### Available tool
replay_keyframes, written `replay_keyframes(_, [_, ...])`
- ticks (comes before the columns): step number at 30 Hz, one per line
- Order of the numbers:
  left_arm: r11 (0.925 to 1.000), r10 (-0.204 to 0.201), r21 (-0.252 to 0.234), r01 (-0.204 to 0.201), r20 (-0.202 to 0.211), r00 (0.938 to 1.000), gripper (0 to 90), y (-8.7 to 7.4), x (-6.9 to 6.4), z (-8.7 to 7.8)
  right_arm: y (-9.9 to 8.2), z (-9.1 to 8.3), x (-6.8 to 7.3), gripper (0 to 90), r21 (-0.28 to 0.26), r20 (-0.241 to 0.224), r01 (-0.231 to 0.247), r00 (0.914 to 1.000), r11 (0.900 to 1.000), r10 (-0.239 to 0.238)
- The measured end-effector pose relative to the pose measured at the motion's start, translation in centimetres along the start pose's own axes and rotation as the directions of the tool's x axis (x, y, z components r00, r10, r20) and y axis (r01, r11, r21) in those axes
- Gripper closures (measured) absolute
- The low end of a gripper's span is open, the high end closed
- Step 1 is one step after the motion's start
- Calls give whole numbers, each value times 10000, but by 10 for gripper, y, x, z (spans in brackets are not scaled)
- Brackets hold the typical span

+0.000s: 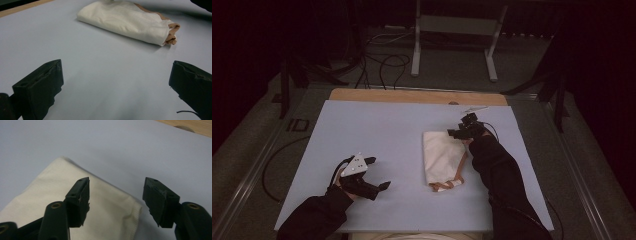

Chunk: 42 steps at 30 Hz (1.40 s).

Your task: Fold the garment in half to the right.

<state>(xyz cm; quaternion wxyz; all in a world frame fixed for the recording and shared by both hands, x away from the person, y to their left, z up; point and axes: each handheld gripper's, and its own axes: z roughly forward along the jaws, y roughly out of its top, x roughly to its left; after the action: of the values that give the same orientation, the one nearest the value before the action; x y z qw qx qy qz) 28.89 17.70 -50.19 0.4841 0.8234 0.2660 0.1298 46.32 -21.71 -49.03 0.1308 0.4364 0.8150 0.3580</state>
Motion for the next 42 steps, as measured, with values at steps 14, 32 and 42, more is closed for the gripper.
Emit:
replay_keyframes(14, [10000,19,1,-19,-36,10000,6,1,1,-1,3,-9,8,330,-312,-868,191,9960,9993,-217])
replay_keyframes(32, [9998,105,193,-110,247,9996,5,6,8,-17,0,-31,42,116,-691,-1875,1059,9753,9920,-1172])
replay_keyframes(42, [9997,-95,233,95,4,10000,5,-4,13,-30,-24,-52,48,102,-910,-1842,1084,9751,9899,-1237])
